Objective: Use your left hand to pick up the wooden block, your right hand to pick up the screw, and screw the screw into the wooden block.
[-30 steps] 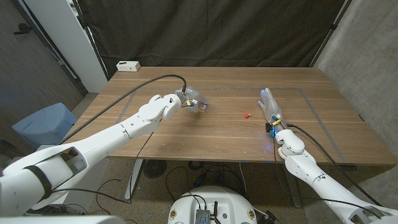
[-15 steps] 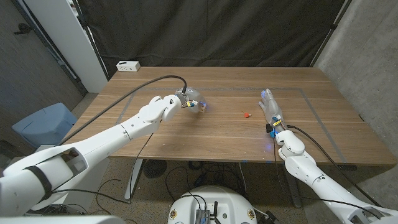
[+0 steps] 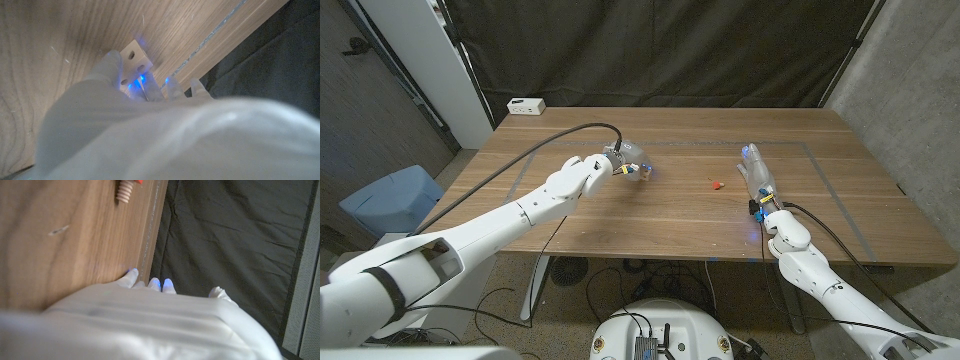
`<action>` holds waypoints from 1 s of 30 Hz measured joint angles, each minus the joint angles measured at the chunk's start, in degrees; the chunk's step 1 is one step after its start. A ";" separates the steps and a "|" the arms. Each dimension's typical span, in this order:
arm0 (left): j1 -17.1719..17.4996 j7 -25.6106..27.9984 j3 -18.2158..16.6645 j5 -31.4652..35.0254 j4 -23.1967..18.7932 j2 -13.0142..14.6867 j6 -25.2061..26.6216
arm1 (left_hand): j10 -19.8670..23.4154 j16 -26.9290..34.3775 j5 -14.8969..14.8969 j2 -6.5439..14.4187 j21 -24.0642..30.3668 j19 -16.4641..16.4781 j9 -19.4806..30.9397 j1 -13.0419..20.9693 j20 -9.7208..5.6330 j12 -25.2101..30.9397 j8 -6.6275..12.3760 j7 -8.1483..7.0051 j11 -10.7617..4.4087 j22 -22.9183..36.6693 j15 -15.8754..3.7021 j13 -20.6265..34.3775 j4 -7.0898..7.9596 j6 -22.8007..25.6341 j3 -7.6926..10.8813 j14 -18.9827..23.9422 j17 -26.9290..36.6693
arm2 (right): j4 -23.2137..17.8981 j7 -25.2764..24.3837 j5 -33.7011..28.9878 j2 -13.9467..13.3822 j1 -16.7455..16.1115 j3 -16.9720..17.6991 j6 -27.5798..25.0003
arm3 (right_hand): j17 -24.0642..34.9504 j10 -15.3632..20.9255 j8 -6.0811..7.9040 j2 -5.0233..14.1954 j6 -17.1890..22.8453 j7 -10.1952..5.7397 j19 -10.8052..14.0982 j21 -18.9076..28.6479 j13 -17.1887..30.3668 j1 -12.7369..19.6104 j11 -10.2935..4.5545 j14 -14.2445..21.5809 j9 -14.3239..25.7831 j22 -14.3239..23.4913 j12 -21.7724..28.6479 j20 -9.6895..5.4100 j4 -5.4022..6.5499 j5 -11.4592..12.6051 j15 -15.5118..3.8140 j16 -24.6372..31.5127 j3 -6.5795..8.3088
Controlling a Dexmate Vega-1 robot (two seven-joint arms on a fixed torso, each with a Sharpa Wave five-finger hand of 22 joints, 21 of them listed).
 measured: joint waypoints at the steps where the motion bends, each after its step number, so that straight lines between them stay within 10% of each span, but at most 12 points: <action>1: 0.00 0.05 0.00 0.12 0.00 0.00 0.06 | 0.51 0.00 0.00 0.02 0.00 0.13 0.00 0.01 0.13 0.06 0.00 -0.07 0.07 0.00 0.04 0.12 0.02 0.53 -0.02 0.39 0.02 | 0.04 0.00 0.00 0.03 -0.02 0.03 0.00 | 0.00 0.00 0.00 0.00 0.04 -0.04 0.00 0.00 0.00 0.00 0.00 0.00 0.00 0.00 0.00 0.00 0.00 0.00 0.00 0.00 0.00; 30: -0.28 1.66 1.38 3.03 1.20 -1.34 2.04 | 9.76 0.45 0.00 0.82 0.00 4.09 0.27 2.77 -0.20 2.23 1.05 0.62 -0.08 -0.01 -0.23 3.30 0.17 10.62 -2.95 6.63 0.55 | 1.27 0.16 0.60 0.44 -0.37 0.55 1.41 | 0.01 0.51 0.23 0.00 0.35 -0.35 0.00 0.24 0.00 0.00 -0.10 0.00 0.00 0.00 0.00 0.00 -0.12 0.00 0.00 0.00 -0.13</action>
